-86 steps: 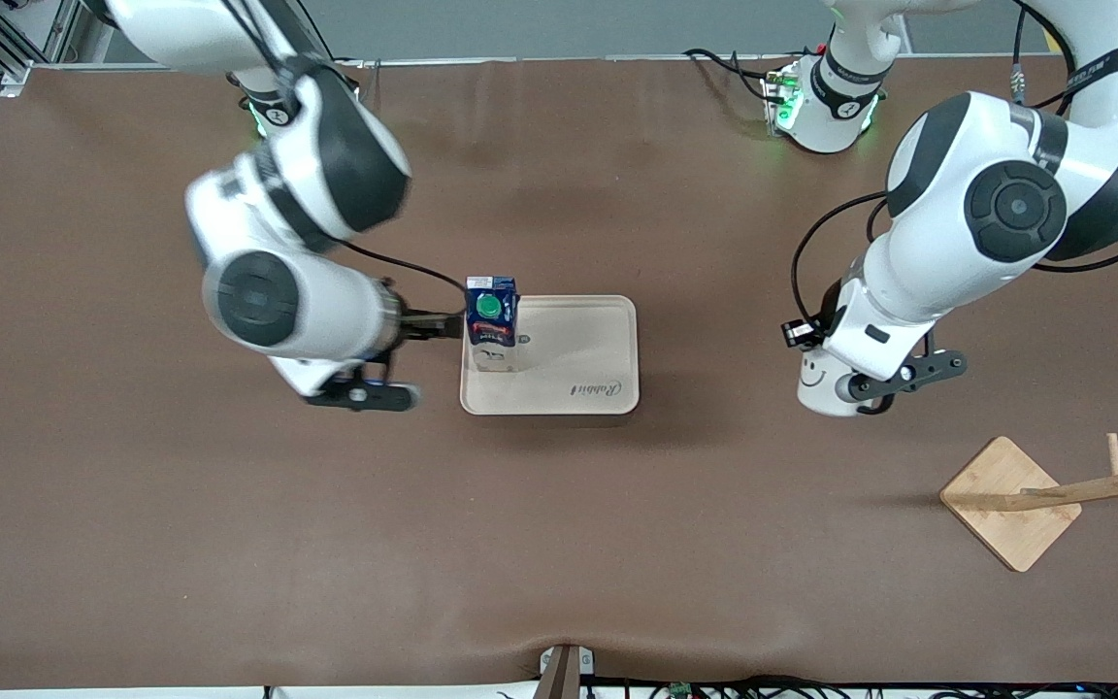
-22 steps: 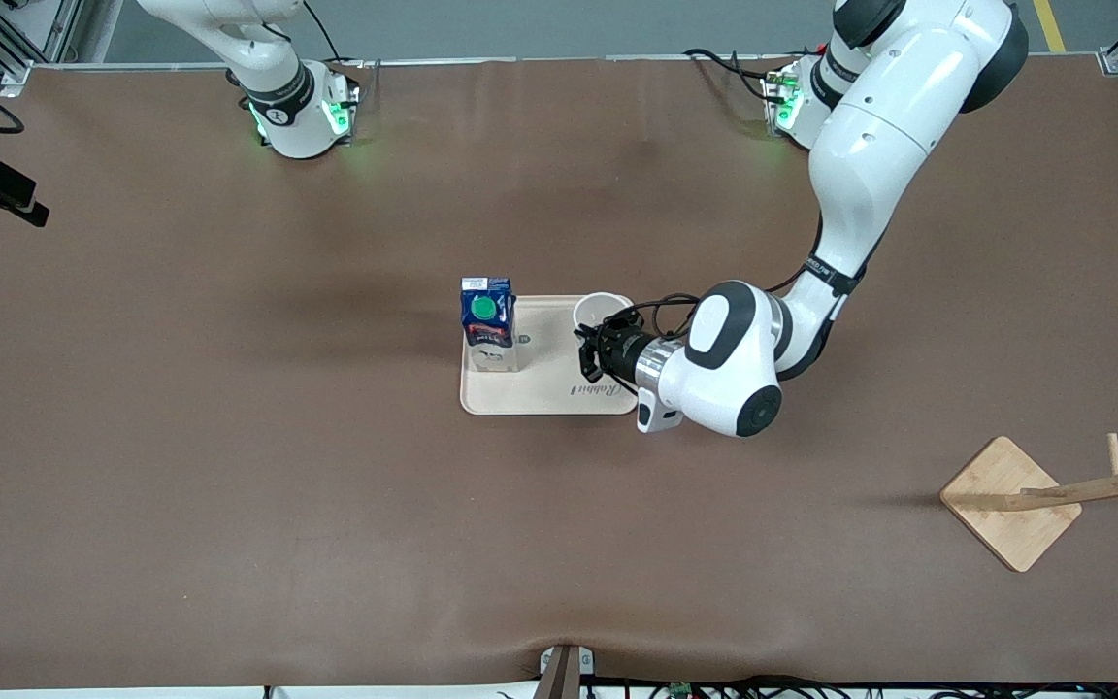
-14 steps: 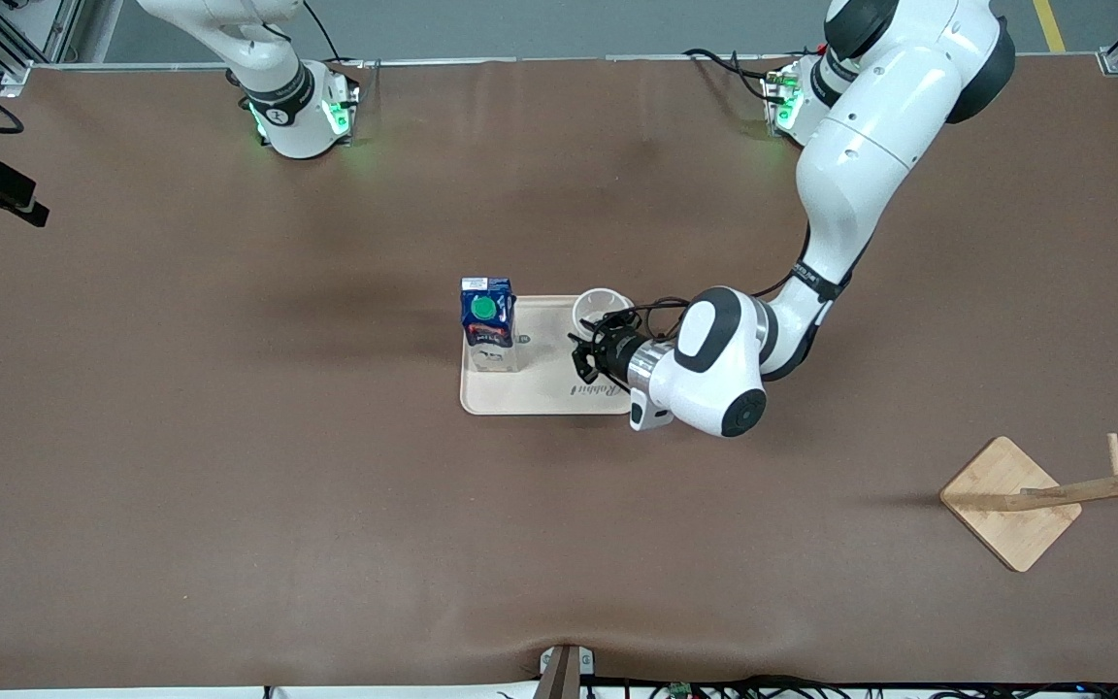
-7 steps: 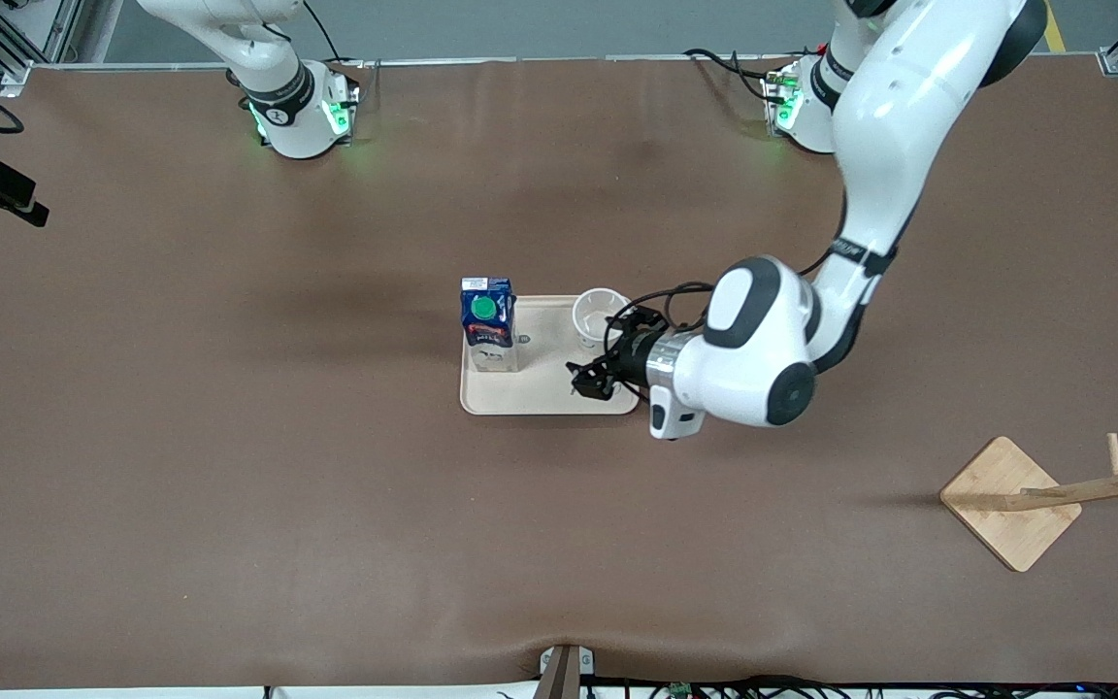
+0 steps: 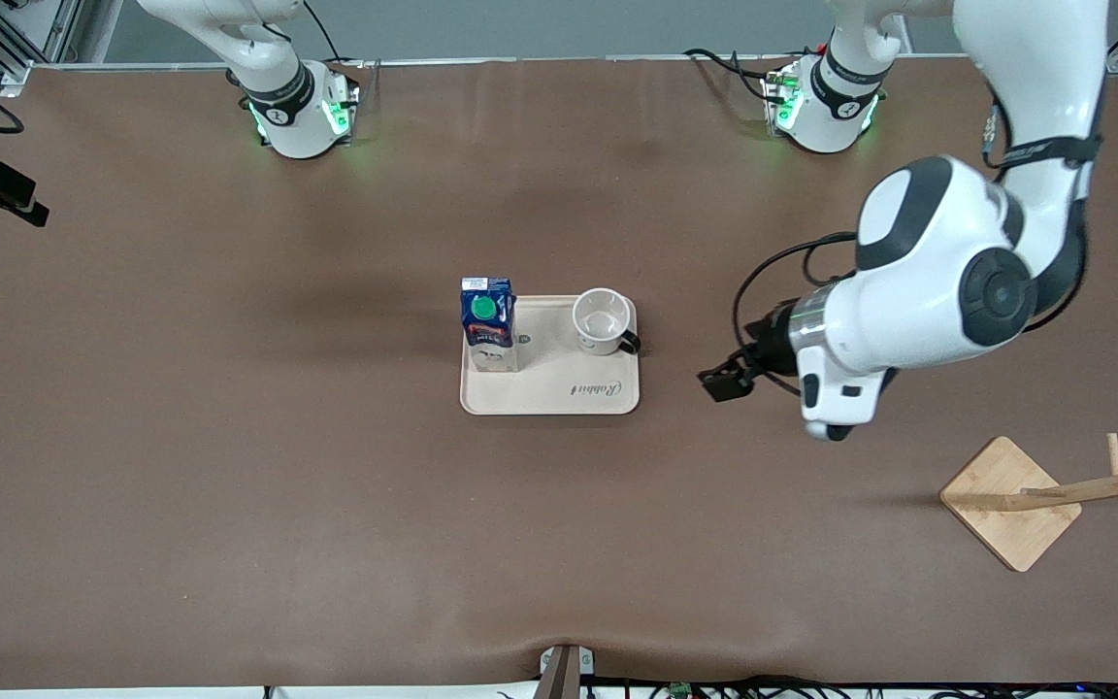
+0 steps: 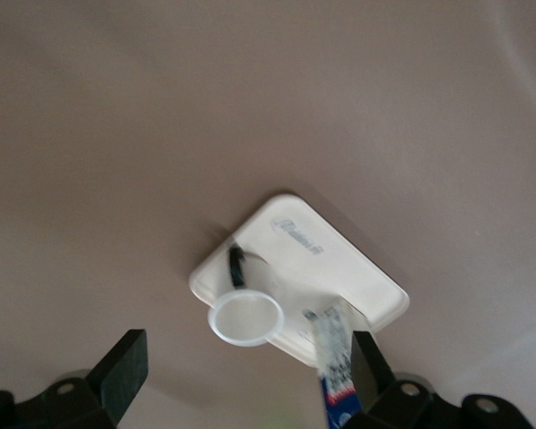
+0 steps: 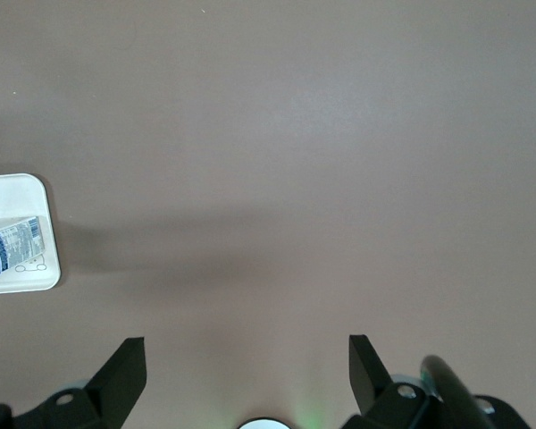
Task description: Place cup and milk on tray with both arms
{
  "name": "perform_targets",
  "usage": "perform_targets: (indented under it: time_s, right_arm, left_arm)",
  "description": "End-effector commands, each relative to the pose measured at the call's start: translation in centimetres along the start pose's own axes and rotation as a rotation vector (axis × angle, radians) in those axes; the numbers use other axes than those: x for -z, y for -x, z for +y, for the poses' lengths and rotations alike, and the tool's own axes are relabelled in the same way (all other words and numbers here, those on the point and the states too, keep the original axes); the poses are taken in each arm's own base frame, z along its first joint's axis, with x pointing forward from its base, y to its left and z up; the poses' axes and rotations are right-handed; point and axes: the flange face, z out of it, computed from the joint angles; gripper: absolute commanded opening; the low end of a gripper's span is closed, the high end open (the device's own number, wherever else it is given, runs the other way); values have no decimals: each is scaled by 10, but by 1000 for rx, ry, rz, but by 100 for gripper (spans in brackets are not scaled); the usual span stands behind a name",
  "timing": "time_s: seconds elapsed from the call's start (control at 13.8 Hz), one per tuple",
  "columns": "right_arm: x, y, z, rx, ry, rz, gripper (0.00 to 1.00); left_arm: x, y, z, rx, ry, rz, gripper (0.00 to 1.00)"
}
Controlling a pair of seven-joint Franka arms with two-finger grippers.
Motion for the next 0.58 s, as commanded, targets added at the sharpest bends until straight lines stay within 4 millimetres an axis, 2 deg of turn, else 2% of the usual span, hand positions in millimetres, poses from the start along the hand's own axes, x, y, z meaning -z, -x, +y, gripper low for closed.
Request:
perform_targets:
  time_s: [0.0,0.22,0.36,0.51]
  right_arm:
    - [5,3,1,4,3,2,100]
    - [5,3,2,2,4,2,100]
    - [4,2,2,4,4,2,100]
    - [4,2,2,4,4,0,100]
  left_arm:
    - [32,-13,-34,-101,-83,95,100]
    - [53,-55,-68,-106,-110,113,100]
    - [59,-64,-81,-143,-168,149,100]
    - [89,-59,-94,-216,-222,250,100]
